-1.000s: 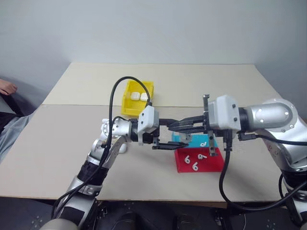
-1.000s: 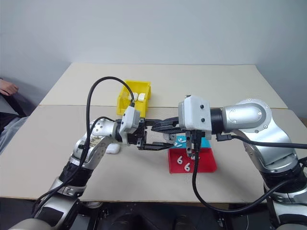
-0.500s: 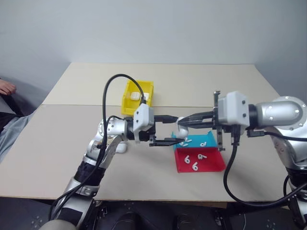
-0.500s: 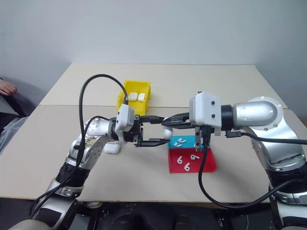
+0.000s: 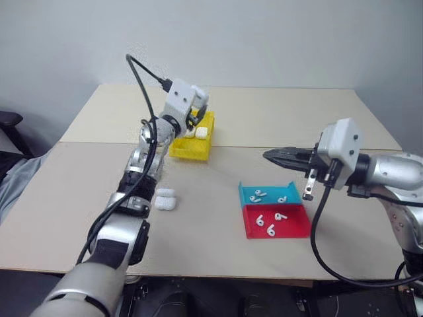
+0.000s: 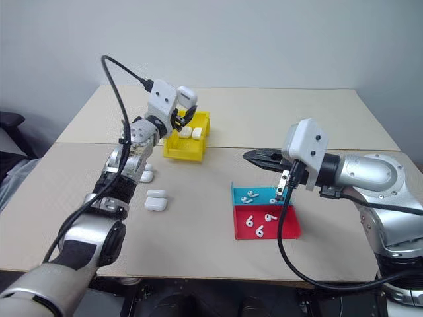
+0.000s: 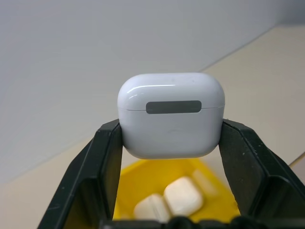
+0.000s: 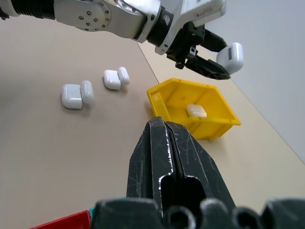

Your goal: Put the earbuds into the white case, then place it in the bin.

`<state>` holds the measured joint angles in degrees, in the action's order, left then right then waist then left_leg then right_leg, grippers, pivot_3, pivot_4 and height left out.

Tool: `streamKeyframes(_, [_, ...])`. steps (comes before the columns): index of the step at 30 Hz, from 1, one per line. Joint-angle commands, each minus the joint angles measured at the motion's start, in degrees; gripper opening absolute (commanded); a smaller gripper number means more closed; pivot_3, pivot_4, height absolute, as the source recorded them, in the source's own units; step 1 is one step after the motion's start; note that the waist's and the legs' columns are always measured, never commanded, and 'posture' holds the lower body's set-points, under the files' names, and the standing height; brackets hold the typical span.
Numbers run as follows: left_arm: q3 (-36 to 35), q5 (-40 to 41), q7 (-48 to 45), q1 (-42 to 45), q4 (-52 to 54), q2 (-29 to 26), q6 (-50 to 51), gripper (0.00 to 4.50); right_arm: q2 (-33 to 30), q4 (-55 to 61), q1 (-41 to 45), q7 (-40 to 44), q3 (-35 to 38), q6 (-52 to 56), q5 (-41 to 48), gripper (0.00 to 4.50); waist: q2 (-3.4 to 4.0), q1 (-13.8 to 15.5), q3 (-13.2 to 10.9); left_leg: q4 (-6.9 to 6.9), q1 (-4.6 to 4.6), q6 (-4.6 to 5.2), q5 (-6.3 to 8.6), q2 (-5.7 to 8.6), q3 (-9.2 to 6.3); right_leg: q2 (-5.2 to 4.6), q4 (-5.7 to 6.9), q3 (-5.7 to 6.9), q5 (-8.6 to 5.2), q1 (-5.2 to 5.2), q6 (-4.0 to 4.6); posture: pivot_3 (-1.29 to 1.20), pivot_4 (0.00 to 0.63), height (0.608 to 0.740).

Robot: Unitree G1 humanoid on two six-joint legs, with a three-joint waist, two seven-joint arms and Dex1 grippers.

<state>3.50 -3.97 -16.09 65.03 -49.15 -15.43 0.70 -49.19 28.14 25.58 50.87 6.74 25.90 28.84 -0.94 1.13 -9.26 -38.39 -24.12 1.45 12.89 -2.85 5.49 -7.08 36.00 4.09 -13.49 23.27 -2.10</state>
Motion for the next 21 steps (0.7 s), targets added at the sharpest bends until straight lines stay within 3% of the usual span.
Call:
streamKeyframes(1, [0.33, -1.67, 1.94, 3.15, -6.79, 0.92, -6.59, 2.76, -0.1, 2.31, -0.72, -2.11, 1.15, 1.03, -0.47, 0.02, -0.01, -0.07, 0.0, 0.0, 0.0, 0.0, 0.0, 0.0, 0.0, 0.0, 0.0, 0.0, 0.0, 0.0, 0.0, 0.0, 0.15, 0.74])
streamKeyframes(5, [0.33, -2.71, 3.33, 5.17, -13.74, 2.16, -7.74, 2.76, -0.27, 3.01, -1.95, -3.18, 1.67, 2.13, -0.44, 0.02, -0.15, -0.03, -0.09, -0.01, -0.05, -0.01, -0.01, 0.0, -0.02, 0.0, 0.02, 0.03, 0.0, 0.02, 0.0, 0.0, 0.15, 0.74])
streamKeyframes(6, [0.14, -2.82, 4.01, 5.48, -15.17, 2.48, -8.03, 3.48, -0.32, 3.15, -2.23, -3.41, 1.87, 2.39, -0.36, 0.0, -0.17, -0.06, -0.1, -0.02, -0.07, -0.01, -0.01, 0.0, -0.02, 0.0, 0.02, 0.04, 0.0, 0.03, 0.0, 0.0, 0.15, 0.74])
streamKeyframes(9, [-0.04, -3.39, 5.07, 6.01, -17.83, 2.79, -8.79, 4.36, -0.32, 3.44, -2.58, -4.03, 2.1, 3.06, -0.17, 0.0, -0.17, -0.23, -0.1, -0.02, -0.08, -0.01, 0.0, 0.0, -0.03, -0.01, 0.0, 0.05, 0.0, 0.04, -0.01, 0.0, 0.15, 0.74])
streamKeyframes(12, [0.01, -3.11, 3.16, 5.74, -17.29, 2.55, -10.89, 4.44, -0.47, 3.46, -2.91, -4.28, 1.95, 3.14, -0.51, 0.0, -0.18, -0.38, -0.11, -0.01, -0.07, -0.01, -0.01, 0.0, -0.02, -0.01, 0.01, 0.04, 0.0, 0.04, -0.01, 0.0, 0.15, 0.74])
streamKeyframes(16, [-2.07, 3.75, -14.52, 3.82, -9.13, 1.17, -8.05, 4.44, -1.54, 3.36, -3.93, -3.77, 2.89, 3.16, -0.84, 0.0, -0.17, -0.44, -0.1, -0.01, -0.07, -0.04, -0.02, 0.0, -0.02, -0.01, 0.03, 0.05, 0.0, 0.05, 0.0, 0.0, 0.15, 0.74])
streamKeyframes(21, [-3.82, 19.29, -39.15, -11.08, 22.96, -6.52, 5.71, 4.44, -7.59, 2.87, -12.05, 4.34, 8.69, -0.35, -1.0, 0.0, -0.14, -1.02, -0.09, 0.05, -0.06, -0.36, -0.21, -0.04, 0.01, -0.01, 0.08, -0.01, 0.0, 0.06, 0.0, 0.0, 0.15, 0.74])
